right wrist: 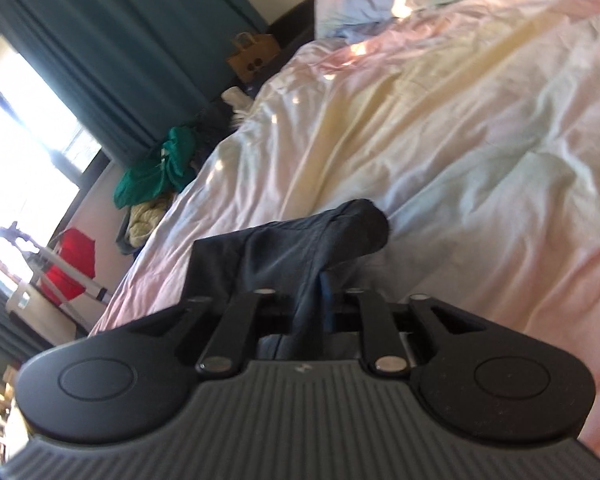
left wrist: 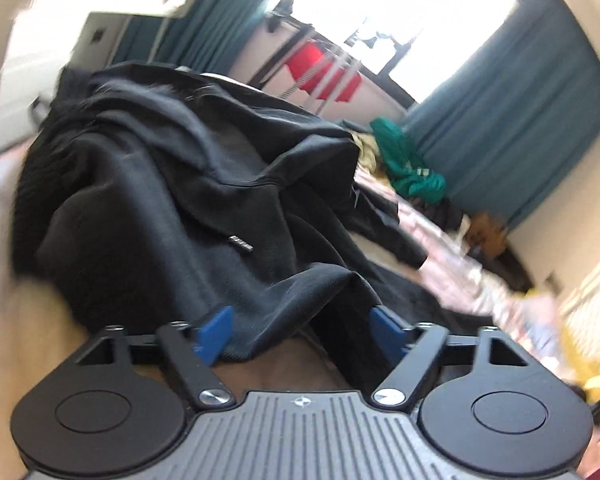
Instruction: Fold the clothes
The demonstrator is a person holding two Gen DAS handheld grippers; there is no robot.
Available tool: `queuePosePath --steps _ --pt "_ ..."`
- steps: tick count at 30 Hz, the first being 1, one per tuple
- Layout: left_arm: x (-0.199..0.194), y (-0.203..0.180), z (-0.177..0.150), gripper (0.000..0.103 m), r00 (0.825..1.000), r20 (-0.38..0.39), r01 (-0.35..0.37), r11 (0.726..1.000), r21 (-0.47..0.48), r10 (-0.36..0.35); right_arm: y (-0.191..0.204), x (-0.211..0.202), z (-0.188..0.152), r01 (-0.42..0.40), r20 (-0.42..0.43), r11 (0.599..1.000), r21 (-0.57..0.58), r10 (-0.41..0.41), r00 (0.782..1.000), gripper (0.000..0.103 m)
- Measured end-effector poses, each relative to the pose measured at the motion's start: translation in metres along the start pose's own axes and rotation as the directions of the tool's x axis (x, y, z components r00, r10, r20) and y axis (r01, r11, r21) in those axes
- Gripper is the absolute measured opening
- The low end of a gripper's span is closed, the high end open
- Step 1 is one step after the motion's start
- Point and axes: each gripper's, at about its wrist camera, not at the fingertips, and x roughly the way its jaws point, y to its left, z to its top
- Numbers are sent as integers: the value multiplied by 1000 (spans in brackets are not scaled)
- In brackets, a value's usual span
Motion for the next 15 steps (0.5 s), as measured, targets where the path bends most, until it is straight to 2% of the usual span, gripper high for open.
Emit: queuePosePath --steps 1,2,3,5,8,11,12,14,15 --pt "-6 8 0 82 1000 1 14 999 -50 -14 1 -1 0 -13 -9 1000 -1 13 1000 44" --pt "-11 17 0 82 1000 3 28 994 -101 -27 2 0 0 -29 -26 1000 5 29 999 54" --pt "-14 27 0 82 999 -2 39 985 -166 -40 2 0 0 -37 -48 999 16 38 998 57" --pt "-11 39 -2 82 999 -3 49 964 -263 -52 -2 4 0 -42 -90 997 65 48 995 57" --pt "-8 58 -4 81 998 -2 63 914 -402 -70 -12 9 -4 -15 -134 984 178 39 990 57" --pt "-5 76 -7 81 996 2 75 844 -531 -87 -32 17 -12 16 -176 936 351 50 983 57" --pt "-7 77 -8 81 996 11 81 832 -549 -90 -37 21 -15 34 -198 925 378 45 979 57" --pt "-12 75 -9 81 997 29 78 825 -560 -74 -41 24 -17 77 -213 914 399 10 977 57" --pt "-16 71 -9 81 999 24 32 839 -543 -22 -42 24 -16 75 -202 912 404 10 979 57"
